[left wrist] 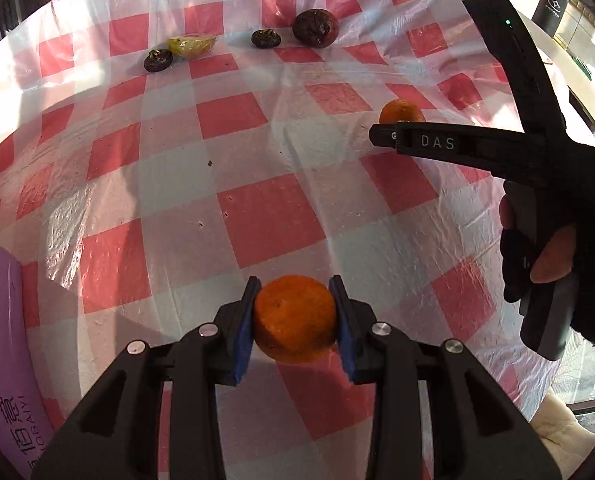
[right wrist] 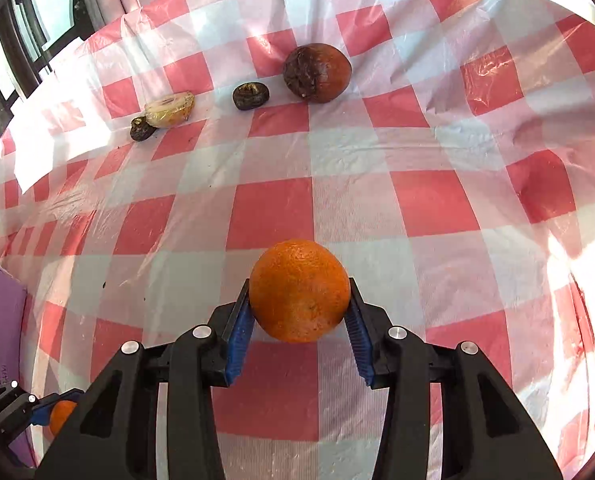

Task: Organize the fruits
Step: 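Carry the tangerine and large orange with both grippers toward the box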

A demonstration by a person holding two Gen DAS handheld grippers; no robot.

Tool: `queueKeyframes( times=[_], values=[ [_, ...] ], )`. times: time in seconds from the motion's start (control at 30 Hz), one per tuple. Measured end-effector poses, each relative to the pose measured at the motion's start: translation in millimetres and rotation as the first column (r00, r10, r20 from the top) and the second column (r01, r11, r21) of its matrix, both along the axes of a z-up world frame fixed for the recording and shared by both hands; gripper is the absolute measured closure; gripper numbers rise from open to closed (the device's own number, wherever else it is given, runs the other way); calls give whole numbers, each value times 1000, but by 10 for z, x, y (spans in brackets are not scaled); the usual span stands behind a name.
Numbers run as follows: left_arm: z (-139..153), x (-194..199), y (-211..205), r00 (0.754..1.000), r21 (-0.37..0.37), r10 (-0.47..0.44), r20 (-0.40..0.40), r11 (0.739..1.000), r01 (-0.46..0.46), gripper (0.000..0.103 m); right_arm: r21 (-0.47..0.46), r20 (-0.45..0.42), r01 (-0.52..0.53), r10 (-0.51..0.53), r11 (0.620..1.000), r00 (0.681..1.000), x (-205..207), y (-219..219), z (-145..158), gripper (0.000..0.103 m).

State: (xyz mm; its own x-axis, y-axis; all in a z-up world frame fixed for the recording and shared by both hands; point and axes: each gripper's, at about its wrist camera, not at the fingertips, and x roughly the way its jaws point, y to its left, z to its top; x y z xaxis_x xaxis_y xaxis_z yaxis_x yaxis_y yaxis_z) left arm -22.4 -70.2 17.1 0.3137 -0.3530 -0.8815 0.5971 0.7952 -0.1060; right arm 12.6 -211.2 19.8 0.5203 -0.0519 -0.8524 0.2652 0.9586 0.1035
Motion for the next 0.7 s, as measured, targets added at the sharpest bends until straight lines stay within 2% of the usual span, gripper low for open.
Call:
queueKeyframes(
  times=[0.07, 0.17, 0.3, 0.43, 0.7],
  values=[
    [34, -191, 129, 999, 6, -33, 5, 999, 33, 68, 29, -17, -8, 8, 1000, 1000, -258, 191, 29, 60],
    [104, -363, 314, 998, 15, -56, 8, 998, 55, 68, 23, -34, -47, 48, 999, 998, -503, 481, 131, 60],
    [215, -469, 553, 998, 19, -54, 25, 998, 54, 68, 31, -32, -46, 47, 998, 998, -759, 718, 243, 60],
    [458, -491, 749, 995, -9, -48, 88, 999, 49, 68, 46, -23, -25, 26, 999, 999, -864, 904, 344, 60],
    [1026, -540, 1087, 974, -100, -30, 224, 994, 53, 68, 33, 8, -49, 48, 998, 999, -943, 1355, 593, 60]
  ],
)
